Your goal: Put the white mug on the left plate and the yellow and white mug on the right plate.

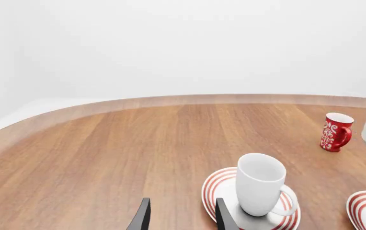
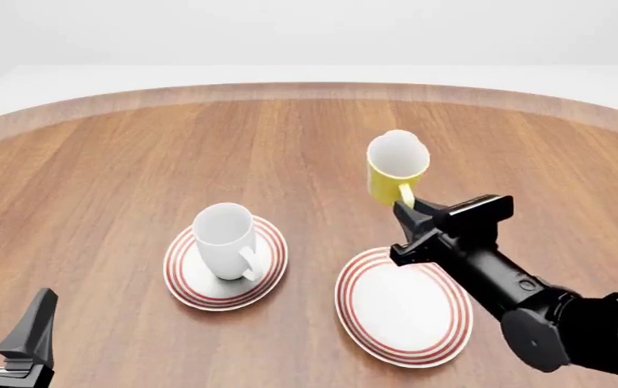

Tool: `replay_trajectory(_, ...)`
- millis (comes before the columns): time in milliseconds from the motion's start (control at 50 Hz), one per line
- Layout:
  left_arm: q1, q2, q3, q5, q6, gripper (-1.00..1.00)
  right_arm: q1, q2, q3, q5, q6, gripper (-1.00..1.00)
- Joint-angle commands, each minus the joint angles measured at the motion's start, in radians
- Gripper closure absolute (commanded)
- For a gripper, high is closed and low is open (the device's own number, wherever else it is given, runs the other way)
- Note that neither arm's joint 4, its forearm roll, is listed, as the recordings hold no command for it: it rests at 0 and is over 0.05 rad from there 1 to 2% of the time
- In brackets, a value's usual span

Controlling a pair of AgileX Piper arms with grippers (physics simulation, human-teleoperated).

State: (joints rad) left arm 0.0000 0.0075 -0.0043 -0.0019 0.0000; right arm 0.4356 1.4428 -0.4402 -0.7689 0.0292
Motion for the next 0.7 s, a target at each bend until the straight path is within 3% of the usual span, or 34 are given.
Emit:
replay_trajectory(20,0.0,0.0,0.0,0.0,0.0,-1.0,-0.008,-0.139,0.136,-0.005,0.007,1.0)
replay_trajectory(320,0.0,0.0,0.0,0.0,0.0,-1.0,-0.007,-0.291,0.253,0.033,0.01,1.0)
replay_trajectory(700,0.0,0.0,0.0,0.0,0.0,-1.0,-0.004,-0.377,0.39,0.007,0.029,1.0)
